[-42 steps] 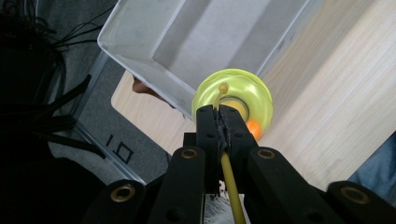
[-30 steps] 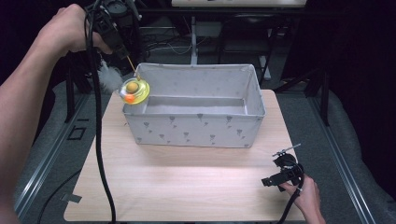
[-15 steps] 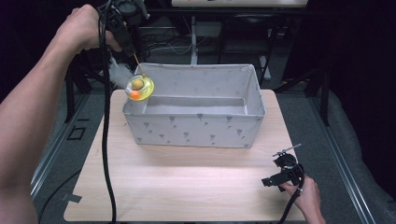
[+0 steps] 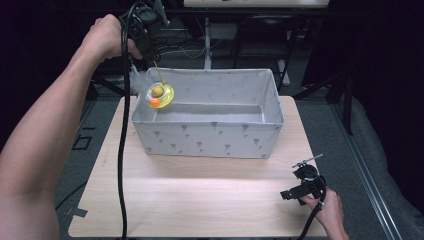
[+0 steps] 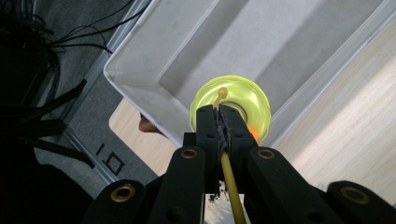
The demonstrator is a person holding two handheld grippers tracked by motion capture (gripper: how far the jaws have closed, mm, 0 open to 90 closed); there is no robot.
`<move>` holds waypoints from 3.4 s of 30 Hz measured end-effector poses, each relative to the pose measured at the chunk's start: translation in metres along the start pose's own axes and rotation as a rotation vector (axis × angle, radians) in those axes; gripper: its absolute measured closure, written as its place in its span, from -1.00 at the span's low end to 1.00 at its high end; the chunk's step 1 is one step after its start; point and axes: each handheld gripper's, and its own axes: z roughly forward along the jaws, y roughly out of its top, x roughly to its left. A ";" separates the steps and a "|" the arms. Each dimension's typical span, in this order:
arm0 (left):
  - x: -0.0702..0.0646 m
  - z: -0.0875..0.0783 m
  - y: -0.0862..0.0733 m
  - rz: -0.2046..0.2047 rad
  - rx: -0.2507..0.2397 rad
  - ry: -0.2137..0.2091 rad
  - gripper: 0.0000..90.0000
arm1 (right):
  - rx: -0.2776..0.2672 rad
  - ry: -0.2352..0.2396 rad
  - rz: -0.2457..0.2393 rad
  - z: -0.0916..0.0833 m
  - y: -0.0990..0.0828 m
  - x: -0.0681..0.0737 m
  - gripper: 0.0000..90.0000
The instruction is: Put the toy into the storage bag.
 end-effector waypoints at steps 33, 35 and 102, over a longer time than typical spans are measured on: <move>0.004 0.078 -0.010 -0.040 -0.035 -0.089 0.95 | 0.007 -0.001 -0.006 0.000 0.000 0.000 -0.94; 0.005 0.081 -0.012 -0.040 -0.039 -0.092 0.95 | 0.005 -0.002 -0.006 0.000 0.000 0.000 -0.94; -0.003 0.171 -0.075 -0.151 -0.008 -0.206 0.13 | 0.041 0.000 -0.006 0.003 0.000 0.002 -0.94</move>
